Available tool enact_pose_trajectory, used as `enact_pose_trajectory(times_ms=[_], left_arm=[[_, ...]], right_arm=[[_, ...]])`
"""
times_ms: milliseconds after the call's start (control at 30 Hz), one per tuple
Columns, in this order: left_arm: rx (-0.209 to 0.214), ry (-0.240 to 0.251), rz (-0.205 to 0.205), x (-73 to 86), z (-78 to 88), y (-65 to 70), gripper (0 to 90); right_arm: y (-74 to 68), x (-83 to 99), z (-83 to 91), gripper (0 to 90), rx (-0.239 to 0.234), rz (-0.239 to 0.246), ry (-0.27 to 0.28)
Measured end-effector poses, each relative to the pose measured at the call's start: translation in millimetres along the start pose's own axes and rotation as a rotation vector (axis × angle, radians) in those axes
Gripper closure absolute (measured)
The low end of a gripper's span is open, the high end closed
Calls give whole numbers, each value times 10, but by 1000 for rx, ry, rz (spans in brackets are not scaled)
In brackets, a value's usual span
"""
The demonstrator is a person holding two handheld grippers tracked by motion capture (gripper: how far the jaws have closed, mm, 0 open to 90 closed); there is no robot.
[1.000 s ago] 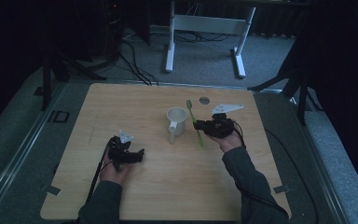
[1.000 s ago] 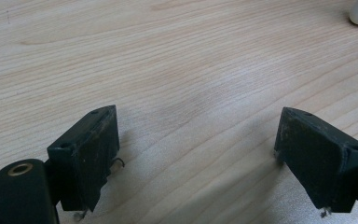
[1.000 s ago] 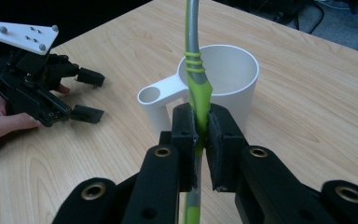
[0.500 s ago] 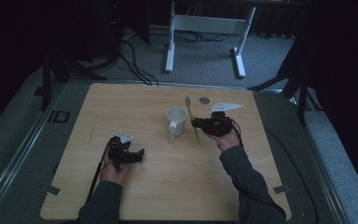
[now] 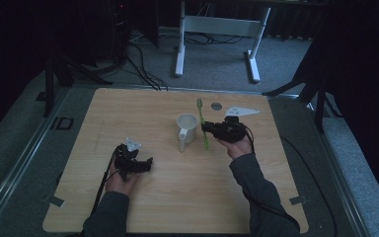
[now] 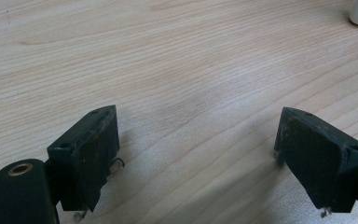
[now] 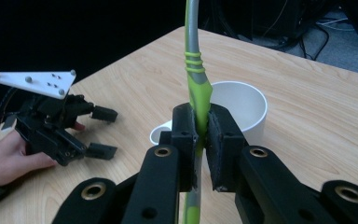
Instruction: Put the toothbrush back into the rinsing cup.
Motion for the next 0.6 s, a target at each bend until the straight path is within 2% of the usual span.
enact_pose_trajectory(times_ms=[600], left_arm=[[0,0,0,0,0,0,143]], right_arm=[[-62,-97,-71,821,-18,-27,58]])
Point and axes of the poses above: each handheld gripper's, and its own axes: z roughly backward along the jaws, x roughly out of its underside, y roughly to its right, the point moved 8 cm from there along -z, roughly forward along the jaws, and after that the axes turned 6 degrees about -z, right-handed, at the moved point
